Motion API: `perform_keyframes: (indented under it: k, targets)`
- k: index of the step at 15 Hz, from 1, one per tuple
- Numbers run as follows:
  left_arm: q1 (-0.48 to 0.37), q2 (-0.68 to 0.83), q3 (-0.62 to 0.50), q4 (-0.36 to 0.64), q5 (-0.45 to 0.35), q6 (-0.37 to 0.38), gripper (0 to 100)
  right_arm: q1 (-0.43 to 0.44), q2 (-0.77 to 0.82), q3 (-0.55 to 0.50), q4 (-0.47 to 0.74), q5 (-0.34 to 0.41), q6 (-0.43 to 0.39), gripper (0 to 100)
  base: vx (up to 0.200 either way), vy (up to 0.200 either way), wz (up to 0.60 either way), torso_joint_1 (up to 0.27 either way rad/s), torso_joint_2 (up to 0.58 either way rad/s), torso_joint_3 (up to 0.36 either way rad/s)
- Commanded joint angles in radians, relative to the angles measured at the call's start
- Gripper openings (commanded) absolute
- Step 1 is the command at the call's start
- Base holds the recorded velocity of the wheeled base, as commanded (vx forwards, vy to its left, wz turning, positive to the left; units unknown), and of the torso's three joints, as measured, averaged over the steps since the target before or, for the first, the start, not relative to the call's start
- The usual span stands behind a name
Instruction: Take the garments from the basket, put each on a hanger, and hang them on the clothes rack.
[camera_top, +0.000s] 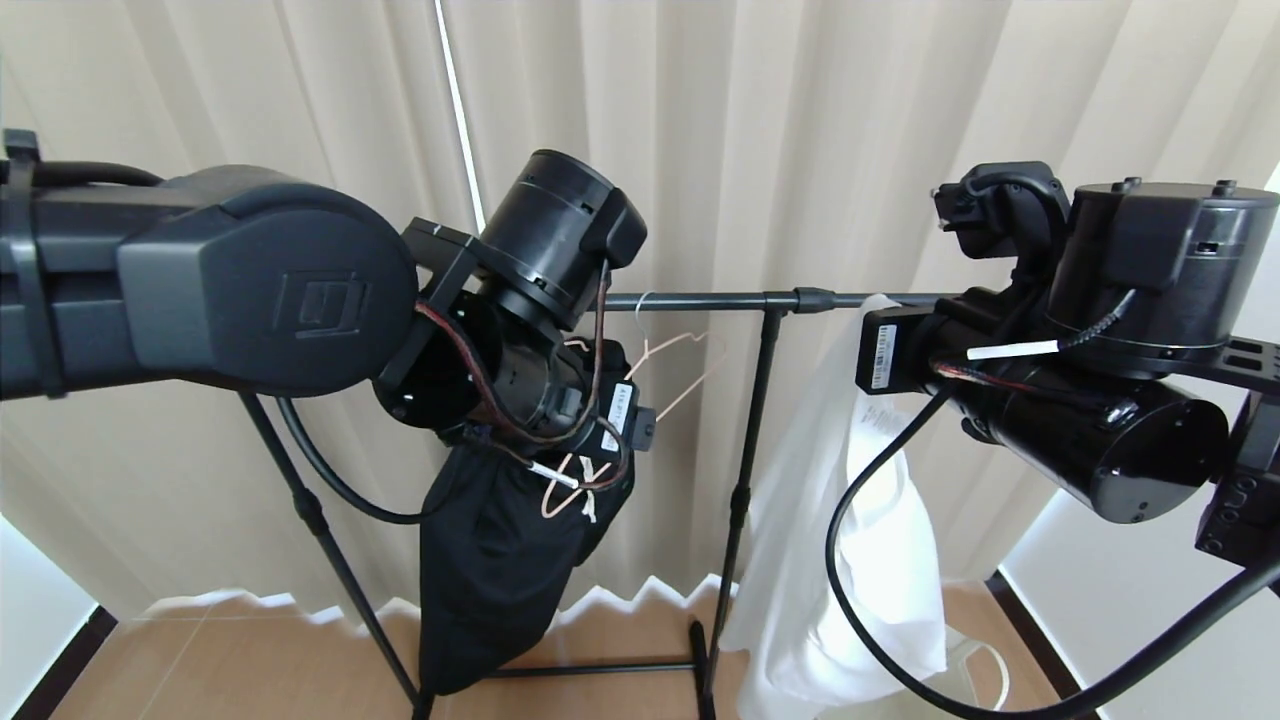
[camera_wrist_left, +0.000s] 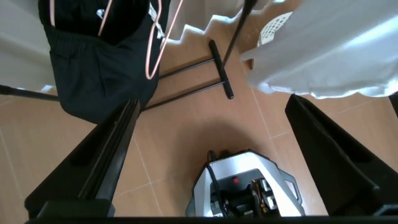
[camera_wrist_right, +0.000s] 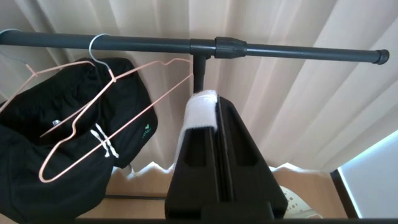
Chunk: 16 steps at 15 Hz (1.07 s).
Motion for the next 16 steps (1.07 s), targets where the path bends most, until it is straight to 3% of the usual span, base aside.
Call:
perform_keyframes:
  k: [1,3,5,7,9,11,13,16]
  targets:
    - [0.032,0.040,0.003,-0.043,0.000,0.025,100,0.000,-0.026,0.013,-0.001,0.003,-0.005,0,0.000,0.000,0.00,0.000,0.00,0.000]
    - [0.064,0.063,0.009,-0.105,-0.002,0.054,100,0.000,-0.034,0.013,-0.001,0.003,-0.005,0,0.000,0.000,0.00,0.000,0.00,0.000]
    - [0.115,0.101,0.027,-0.220,-0.011,0.134,100,-0.001,-0.037,0.014,-0.001,0.003,-0.005,0,0.000,0.000,0.00,0.000,0.00,0.000]
    - [0.163,0.153,0.095,-0.396,-0.019,0.246,100,-0.003,-0.038,0.013,-0.001,0.003,-0.007,0,0.000,0.000,0.00,0.000,0.00,0.000]
    - [0.170,0.181,0.110,-0.447,-0.020,0.267,100,-0.006,-0.045,0.013,-0.001,0.003,-0.008,0,0.000,0.000,0.00,0.000,0.00,0.000]
    - [0.172,0.204,0.108,-0.490,-0.108,0.270,100,-0.007,-0.045,0.014,-0.001,0.003,-0.013,0,0.000,0.000,0.00,0.000,0.00,0.000]
    - [0.183,0.230,0.096,-0.497,-0.144,0.272,100,-0.007,-0.041,0.014,-0.001,0.003,-0.013,0,0.000,0.000,0.00,0.000,0.00,0.000]
    - [0.209,0.285,0.076,-0.537,-0.154,0.273,100,-0.007,-0.040,0.014,-0.001,0.003,-0.013,0,0.000,0.000,0.00,0.000,0.00,0.000]
